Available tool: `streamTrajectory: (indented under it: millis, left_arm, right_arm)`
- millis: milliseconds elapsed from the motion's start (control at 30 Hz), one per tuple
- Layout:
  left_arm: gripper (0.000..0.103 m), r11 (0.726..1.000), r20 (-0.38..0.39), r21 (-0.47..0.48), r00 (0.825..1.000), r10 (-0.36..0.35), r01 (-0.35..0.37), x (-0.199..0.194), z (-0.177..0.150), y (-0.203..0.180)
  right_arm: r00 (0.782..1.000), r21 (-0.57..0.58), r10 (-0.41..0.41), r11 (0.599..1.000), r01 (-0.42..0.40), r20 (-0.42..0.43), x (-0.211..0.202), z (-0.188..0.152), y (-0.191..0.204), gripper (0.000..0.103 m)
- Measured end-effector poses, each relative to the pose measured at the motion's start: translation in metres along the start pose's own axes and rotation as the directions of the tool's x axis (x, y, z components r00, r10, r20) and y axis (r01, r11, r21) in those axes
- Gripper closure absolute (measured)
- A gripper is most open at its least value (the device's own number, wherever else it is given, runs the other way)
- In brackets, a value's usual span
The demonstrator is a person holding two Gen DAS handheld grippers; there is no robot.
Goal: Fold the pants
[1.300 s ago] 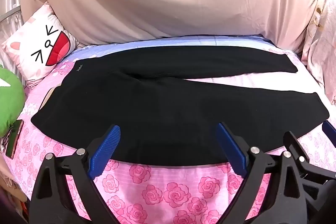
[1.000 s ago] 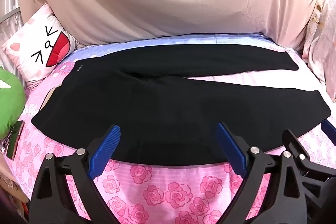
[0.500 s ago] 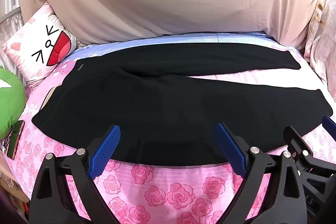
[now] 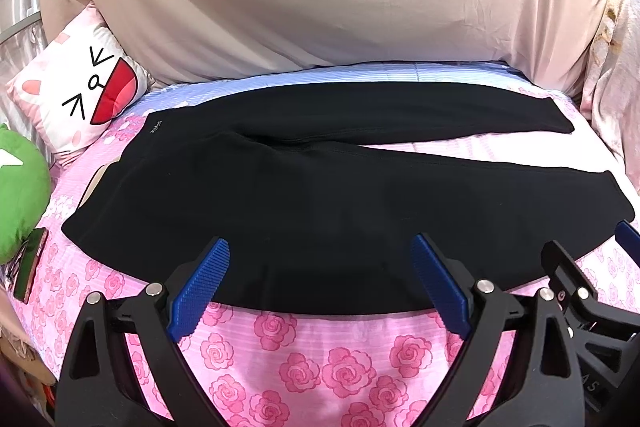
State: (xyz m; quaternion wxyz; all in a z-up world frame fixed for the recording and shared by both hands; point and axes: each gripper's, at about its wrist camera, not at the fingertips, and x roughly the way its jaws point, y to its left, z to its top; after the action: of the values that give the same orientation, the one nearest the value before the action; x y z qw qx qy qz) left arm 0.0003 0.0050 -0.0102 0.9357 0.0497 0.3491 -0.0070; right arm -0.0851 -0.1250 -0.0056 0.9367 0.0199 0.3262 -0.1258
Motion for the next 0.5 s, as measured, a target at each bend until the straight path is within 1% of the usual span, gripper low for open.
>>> streamTrajectory:
  millis: [500]
  left_arm:
    - [0.013,1.000,0.000,-0.001,1.000,-0.001,0.001,-0.0027,0.0034,-0.0015]
  right_arm:
    - [1.000,0.001,-0.004,1.000,0.004,0.006,-0.0043,0.0023,0.0018,0.005]
